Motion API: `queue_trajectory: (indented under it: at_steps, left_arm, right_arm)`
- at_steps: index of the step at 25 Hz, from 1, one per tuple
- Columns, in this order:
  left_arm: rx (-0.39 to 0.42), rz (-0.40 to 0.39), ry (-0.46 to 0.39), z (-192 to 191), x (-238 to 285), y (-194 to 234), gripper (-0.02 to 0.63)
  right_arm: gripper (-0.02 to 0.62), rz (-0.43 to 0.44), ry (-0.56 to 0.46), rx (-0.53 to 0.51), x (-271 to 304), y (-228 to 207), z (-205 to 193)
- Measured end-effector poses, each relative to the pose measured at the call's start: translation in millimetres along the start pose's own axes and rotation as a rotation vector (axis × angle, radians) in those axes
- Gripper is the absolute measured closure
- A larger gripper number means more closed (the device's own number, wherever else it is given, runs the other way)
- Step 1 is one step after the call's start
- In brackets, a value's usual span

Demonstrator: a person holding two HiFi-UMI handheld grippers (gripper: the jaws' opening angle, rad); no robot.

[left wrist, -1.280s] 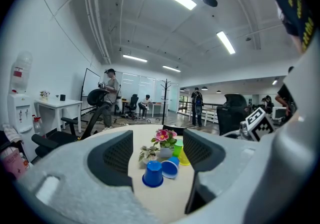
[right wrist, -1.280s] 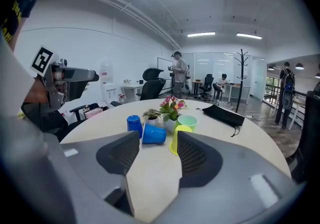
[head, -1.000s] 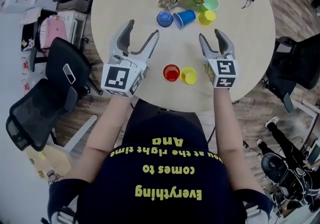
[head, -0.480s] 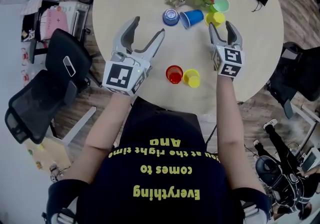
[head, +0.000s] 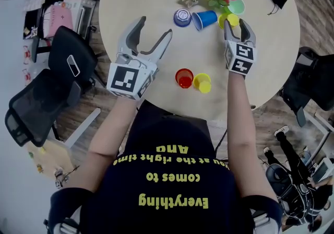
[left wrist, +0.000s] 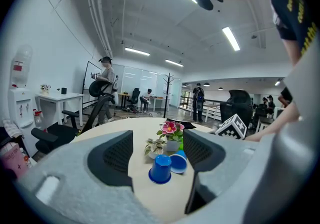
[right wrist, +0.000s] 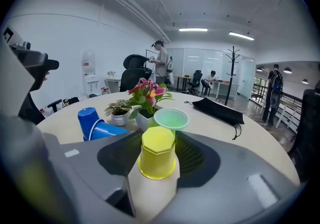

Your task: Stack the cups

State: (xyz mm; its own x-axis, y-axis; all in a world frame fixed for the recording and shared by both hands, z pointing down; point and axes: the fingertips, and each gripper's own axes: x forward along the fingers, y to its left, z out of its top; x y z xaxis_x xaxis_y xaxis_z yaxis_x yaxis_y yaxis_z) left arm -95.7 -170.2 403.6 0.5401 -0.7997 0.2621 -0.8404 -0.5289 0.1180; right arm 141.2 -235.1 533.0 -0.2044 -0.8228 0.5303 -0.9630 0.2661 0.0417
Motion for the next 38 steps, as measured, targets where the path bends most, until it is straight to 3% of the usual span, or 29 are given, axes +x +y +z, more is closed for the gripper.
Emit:
queue_trajectory:
  at_steps: [18,38]
  left_arm:
    - [0.019,-0.032,-0.037,14,-17,-16,0.293]
    - [0.041,-0.117,-0.051,11,-37,-56,0.293]
  right_arm:
    - [0.373,0.027,-0.064,-0.016,-88,28,10]
    - [0.374,0.001,0.091,-0.017,-202,66,-106]
